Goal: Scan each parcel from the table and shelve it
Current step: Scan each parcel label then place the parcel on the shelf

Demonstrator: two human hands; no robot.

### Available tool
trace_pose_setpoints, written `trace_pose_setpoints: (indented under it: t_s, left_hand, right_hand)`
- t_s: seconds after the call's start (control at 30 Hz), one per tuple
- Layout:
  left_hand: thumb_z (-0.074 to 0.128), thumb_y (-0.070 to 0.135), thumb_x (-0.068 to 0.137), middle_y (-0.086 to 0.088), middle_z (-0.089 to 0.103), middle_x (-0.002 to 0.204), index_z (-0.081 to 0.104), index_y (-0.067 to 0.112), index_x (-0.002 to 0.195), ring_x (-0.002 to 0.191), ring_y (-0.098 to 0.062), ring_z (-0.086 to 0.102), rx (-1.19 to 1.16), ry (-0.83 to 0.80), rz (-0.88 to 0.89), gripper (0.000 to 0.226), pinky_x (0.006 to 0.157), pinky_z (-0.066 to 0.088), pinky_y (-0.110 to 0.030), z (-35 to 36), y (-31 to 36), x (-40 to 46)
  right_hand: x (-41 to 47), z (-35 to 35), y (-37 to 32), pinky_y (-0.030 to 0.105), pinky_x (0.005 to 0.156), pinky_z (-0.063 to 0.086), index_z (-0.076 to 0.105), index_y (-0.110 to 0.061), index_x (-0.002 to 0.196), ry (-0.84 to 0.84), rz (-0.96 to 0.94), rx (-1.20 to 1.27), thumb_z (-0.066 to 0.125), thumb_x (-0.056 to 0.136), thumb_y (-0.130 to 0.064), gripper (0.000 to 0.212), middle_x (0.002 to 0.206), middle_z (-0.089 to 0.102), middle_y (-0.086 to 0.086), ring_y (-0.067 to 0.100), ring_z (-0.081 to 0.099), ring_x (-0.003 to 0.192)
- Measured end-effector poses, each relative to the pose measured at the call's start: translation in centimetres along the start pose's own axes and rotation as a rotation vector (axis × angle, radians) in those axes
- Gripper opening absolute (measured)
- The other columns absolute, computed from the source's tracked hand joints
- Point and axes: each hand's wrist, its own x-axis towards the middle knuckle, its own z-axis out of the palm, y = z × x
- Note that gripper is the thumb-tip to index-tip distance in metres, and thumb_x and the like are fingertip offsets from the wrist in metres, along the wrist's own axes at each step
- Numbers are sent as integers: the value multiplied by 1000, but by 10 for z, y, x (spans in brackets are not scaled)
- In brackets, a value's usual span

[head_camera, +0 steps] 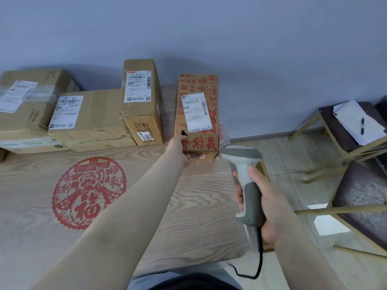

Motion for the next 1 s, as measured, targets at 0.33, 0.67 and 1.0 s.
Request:
trace_pose_setpoints:
  t_s: [0.33,0.67,1.0]
  left_hand:
    - [62,10,95,-18,52,103,52,0,103,92,-40,58,102,44,-101,16,75,52,-58,-149,-64,-62]
    - [73,28,88,-17,53,123,50,5,133,129,-44,46,147,95,-168,55,93,51,-60,-218,-84,-70]
    - [77,52,77,-8,61,126,40,23,143,113,-27,59,457,5,-31,81,87,57,-52,-217,-86,-41]
  right_hand:
    - [-24,-3,0,30,71,44,72,-10,108,-11,-31,-17,62,80,-51,51,67,60,6,11,56,54]
    - [-31,33,12,28,67,41,71,-12,108,-162,7,-165,61,76,-53,54,66,60,4,12,53,52]
    - [-33,43,22,29,66,40,72,-11,109,-220,54,-258,61,75,-52,54,66,60,6,14,53,54]
